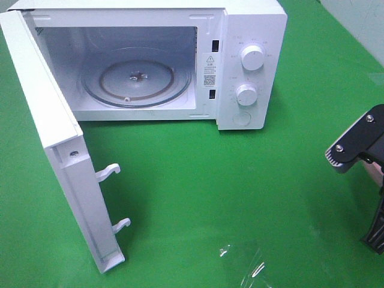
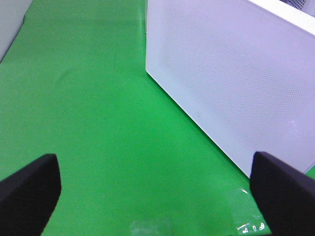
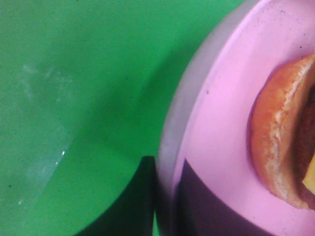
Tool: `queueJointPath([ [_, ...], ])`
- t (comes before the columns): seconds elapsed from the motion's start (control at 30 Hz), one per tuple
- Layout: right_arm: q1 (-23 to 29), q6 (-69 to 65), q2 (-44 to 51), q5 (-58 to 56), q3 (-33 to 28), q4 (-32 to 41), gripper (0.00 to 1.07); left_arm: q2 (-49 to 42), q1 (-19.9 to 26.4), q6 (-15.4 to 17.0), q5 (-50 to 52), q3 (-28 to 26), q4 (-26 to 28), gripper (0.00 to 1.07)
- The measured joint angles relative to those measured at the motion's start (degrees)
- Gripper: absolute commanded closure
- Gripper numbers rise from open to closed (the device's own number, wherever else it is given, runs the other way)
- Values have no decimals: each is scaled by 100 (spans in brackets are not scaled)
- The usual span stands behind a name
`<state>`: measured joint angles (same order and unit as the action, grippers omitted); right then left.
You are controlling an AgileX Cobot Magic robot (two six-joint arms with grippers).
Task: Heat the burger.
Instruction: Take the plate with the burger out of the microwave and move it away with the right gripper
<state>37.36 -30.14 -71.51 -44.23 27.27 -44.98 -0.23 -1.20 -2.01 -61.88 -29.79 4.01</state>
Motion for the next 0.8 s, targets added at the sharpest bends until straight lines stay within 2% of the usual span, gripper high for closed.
queueJointPath([
  [0.33, 0, -1690, -1169, 17, 57, -223, 107, 0, 0, 0, 0, 0, 0, 10],
  [0.53, 0, -2888, -2045, 120, 378, -607, 107, 0, 0, 0, 0, 0, 0, 10],
  [0.8, -23, -3552, -2882, 195, 739, -768, 107, 0, 0, 0, 0, 0, 0, 10],
])
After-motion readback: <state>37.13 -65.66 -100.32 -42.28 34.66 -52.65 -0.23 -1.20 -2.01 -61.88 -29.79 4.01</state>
